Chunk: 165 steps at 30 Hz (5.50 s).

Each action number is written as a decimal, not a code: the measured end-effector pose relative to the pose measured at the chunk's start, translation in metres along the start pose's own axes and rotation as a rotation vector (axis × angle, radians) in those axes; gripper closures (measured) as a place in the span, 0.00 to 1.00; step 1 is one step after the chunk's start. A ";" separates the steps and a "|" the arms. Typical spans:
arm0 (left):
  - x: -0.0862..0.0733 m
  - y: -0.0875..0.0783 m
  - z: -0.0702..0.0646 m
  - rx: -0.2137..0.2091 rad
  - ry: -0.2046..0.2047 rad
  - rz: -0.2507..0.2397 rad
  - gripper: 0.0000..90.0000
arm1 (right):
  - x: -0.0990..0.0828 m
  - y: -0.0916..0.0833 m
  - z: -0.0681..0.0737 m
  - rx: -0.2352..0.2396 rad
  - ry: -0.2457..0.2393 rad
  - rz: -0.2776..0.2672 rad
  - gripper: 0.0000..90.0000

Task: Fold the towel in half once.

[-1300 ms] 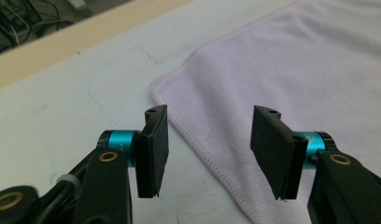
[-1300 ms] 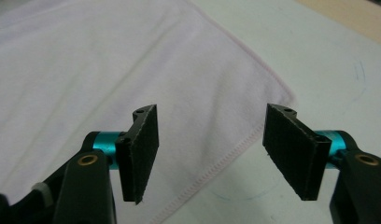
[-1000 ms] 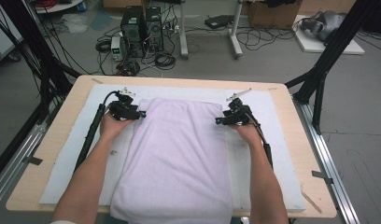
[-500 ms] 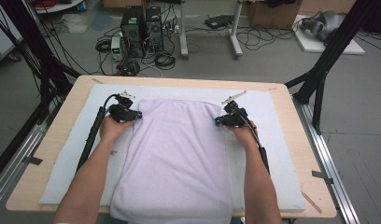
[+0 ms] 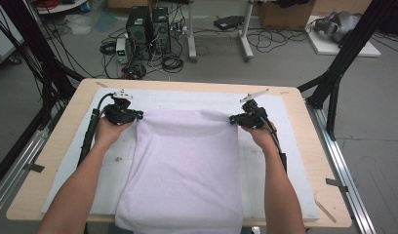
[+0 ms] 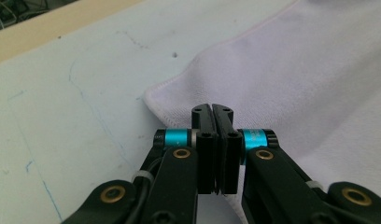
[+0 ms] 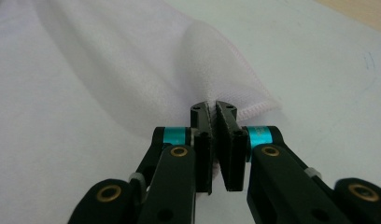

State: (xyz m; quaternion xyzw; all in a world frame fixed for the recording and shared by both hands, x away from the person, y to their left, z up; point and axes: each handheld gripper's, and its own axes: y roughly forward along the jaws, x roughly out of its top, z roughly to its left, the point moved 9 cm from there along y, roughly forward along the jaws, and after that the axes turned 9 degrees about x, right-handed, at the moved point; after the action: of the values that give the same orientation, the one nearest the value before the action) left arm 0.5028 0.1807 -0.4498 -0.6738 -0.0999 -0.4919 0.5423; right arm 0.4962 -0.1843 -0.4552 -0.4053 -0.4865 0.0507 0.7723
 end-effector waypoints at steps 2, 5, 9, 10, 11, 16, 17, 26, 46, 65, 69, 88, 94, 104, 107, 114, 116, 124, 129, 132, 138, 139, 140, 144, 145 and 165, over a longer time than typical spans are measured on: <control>0.004 -0.008 -0.001 -0.010 -0.006 -0.024 0.98 | 0.002 -0.005 0.004 0.015 -0.004 -0.003 0.95; 0.008 -0.018 -0.002 -0.029 -0.012 -0.048 0.98 | 0.005 -0.014 0.010 0.030 -0.013 -0.006 0.95; 0.009 -0.031 -0.007 -0.043 -0.010 -0.074 0.98 | 0.013 -0.029 0.025 0.071 -0.032 -0.036 0.95; 0.009 -0.035 -0.008 -0.046 -0.010 -0.085 0.98 | 0.014 -0.033 0.029 0.079 -0.038 -0.044 0.95; 0.009 -0.039 -0.009 -0.047 -0.008 -0.088 0.98 | 0.015 -0.036 0.032 0.084 -0.045 -0.050 0.95; 0.005 -0.060 -0.016 -0.055 0.009 -0.118 0.98 | 0.015 -0.051 0.054 0.125 -0.076 -0.077 0.95; 0.003 -0.063 -0.017 -0.058 0.013 -0.119 0.98 | 0.015 -0.053 0.057 0.129 -0.079 -0.077 0.95; -0.015 -0.086 -0.031 -0.080 0.043 -0.130 0.98 | -0.006 -0.061 0.079 0.150 -0.101 -0.069 0.95; -0.063 -0.111 -0.066 -0.097 0.104 -0.102 0.98 | -0.053 -0.065 0.121 0.196 -0.137 -0.076 0.95; -0.075 -0.110 -0.061 -0.122 0.050 -0.060 0.57 | -0.067 -0.055 0.119 0.176 -0.090 -0.066 0.59; -0.084 -0.079 -0.061 -0.114 0.030 0.017 0.53 | -0.068 -0.025 0.105 0.155 -0.058 -0.002 0.53; -0.075 -0.085 -0.060 -0.135 0.005 -0.055 0.90 | -0.064 -0.030 0.109 0.186 -0.089 -0.035 0.95; -0.070 -0.107 -0.070 -0.134 0.048 -0.114 0.90 | -0.060 -0.053 0.125 0.192 -0.131 -0.079 0.95; -0.101 -0.152 -0.104 -0.157 0.113 -0.167 0.90 | -0.083 -0.079 0.174 0.224 -0.222 -0.118 0.95; -0.117 -0.160 -0.116 -0.186 0.121 -0.154 0.90 | -0.105 -0.083 0.190 0.249 -0.224 -0.107 0.94; -0.142 -0.174 -0.131 -0.241 0.144 -0.122 0.64 | -0.133 -0.089 0.200 0.285 -0.191 -0.087 0.81; -0.139 -0.171 -0.129 -0.247 0.128 -0.119 0.57 | -0.129 -0.086 0.193 0.268 -0.197 -0.081 0.78; -0.105 -0.158 -0.120 -0.255 0.142 -0.148 0.55 | -0.096 -0.052 0.142 0.149 -0.208 -0.015 0.63; -0.087 -0.160 -0.111 -0.253 0.140 -0.180 0.57 | -0.087 -0.036 0.135 0.182 -0.210 0.006 0.62; -0.090 -0.157 -0.113 -0.262 0.140 -0.169 0.58 | -0.086 -0.033 0.149 0.225 -0.233 -0.005 0.63; -0.112 -0.141 -0.138 -0.314 0.197 -0.094 0.62 | -0.089 -0.033 0.139 0.191 -0.209 0.009 0.62; -0.115 -0.138 -0.142 -0.321 0.210 -0.083 0.61 | -0.089 -0.034 0.137 0.183 -0.208 0.007 0.62; -0.117 -0.135 -0.145 -0.321 0.218 -0.070 0.60 | -0.089 -0.035 0.134 0.174 -0.207 0.006 0.61; -0.127 -0.118 -0.149 -0.290 0.265 0.004 0.52 | -0.091 -0.036 0.119 0.123 -0.198 0.020 0.57; -0.127 -0.116 -0.148 -0.285 0.266 0.004 0.55 | -0.091 -0.035 0.114 0.113 -0.189 0.019 0.56; -0.093 -0.061 -0.074 -0.146 0.025 0.030 0.43 | -0.090 -0.007 0.077 0.174 -0.069 0.082 0.51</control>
State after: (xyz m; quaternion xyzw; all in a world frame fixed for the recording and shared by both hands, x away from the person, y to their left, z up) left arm 0.3748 0.1801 -0.4887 -0.7069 -0.0468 -0.4980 0.5001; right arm 0.3864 -0.1866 -0.4992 -0.3543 -0.4897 0.1381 0.7846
